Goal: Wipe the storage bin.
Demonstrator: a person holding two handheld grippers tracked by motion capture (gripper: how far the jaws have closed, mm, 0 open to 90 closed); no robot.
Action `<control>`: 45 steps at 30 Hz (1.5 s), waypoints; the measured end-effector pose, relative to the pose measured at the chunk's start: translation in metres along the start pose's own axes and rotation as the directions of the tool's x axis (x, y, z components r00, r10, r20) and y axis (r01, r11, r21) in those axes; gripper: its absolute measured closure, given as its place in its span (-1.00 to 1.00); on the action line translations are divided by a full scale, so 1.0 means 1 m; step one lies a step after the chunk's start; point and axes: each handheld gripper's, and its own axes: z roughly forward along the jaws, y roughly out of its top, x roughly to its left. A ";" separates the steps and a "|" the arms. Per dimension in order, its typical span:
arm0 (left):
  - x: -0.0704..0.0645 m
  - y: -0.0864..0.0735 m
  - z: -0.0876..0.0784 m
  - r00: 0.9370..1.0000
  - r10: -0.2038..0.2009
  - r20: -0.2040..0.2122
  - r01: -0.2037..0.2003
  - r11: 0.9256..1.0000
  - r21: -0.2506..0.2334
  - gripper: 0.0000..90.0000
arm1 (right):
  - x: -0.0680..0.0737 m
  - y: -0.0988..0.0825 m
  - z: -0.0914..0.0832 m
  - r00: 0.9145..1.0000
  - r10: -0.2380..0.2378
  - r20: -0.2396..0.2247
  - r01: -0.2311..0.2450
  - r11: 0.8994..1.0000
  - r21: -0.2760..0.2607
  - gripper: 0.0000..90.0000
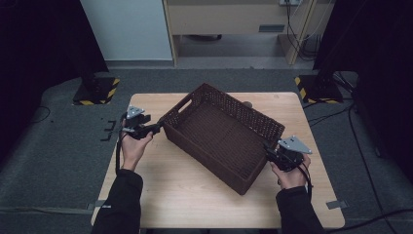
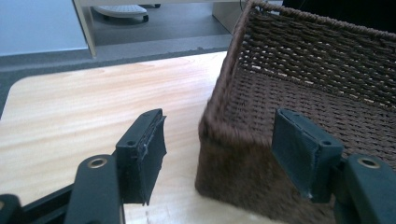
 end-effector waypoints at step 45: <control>-0.006 -0.027 -0.002 0.995 0.016 0.095 -0.023 0.997 0.074 0.41 | 0.010 -0.004 -0.005 0.998 -0.004 -0.061 0.006 0.999 0.032 0.15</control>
